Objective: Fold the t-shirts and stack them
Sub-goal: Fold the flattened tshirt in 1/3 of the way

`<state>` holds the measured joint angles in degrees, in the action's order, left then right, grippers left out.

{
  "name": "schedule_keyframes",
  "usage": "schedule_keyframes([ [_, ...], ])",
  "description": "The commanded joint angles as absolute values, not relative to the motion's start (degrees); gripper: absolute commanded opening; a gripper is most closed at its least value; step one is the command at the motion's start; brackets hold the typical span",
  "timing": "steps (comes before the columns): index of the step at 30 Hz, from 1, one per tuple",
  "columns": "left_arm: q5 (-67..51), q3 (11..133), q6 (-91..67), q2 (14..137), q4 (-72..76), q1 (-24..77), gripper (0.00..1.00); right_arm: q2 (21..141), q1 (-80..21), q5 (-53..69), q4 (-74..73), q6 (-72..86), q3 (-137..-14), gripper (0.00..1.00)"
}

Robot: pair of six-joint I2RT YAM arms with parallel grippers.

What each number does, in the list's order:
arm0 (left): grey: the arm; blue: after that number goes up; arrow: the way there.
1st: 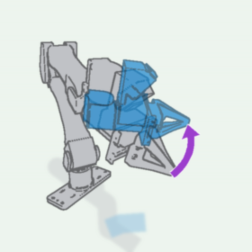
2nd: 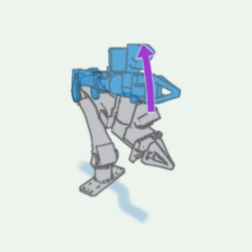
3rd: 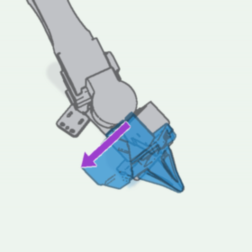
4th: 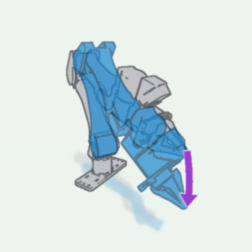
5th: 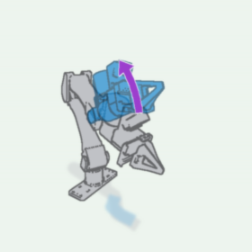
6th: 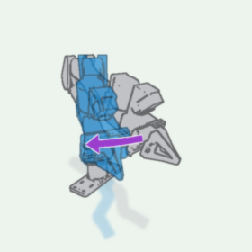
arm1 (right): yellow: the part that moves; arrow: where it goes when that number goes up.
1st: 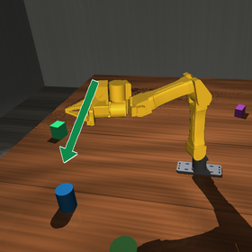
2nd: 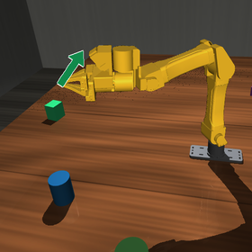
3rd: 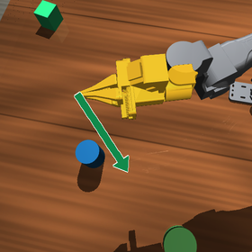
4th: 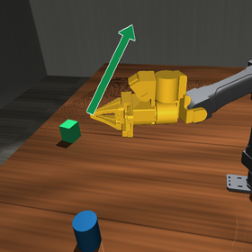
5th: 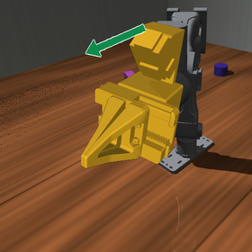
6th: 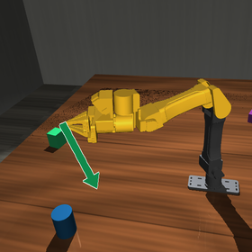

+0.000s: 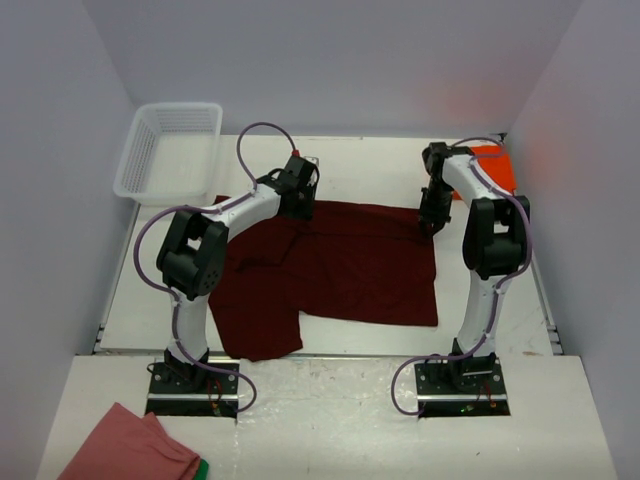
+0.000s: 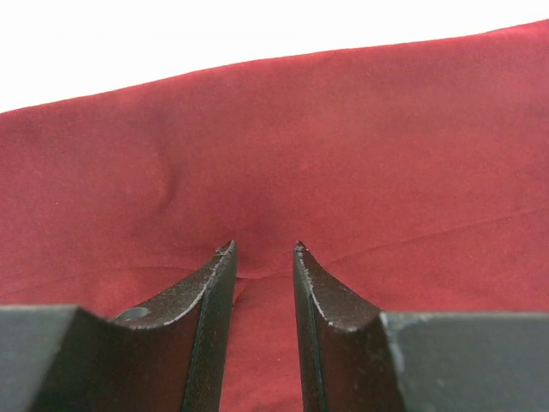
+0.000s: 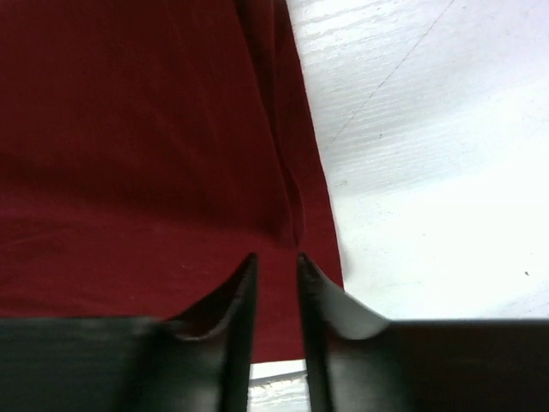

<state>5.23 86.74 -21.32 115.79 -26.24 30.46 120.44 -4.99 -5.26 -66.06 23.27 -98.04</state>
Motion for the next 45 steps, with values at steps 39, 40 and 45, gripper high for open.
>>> schedule_keyframes([
  [39,19.93,88.25,-25.74,112.43,-28.73,38.50,0.07,114.19,-8.52,-7.66,-54.40,20.39,-110.04,0.23],
  [40,22.39,87.37,-26.80,111.63,-29.87,38.50,0.13,113.21,-9.13,-6.69,-54.32,20.91,-109.34,0.24],
  [45,31.02,77.74,-36.28,103.74,-33.93,37.45,0.35,105.93,-17.46,-2.82,-48.71,22.41,-101.09,0.22],
])
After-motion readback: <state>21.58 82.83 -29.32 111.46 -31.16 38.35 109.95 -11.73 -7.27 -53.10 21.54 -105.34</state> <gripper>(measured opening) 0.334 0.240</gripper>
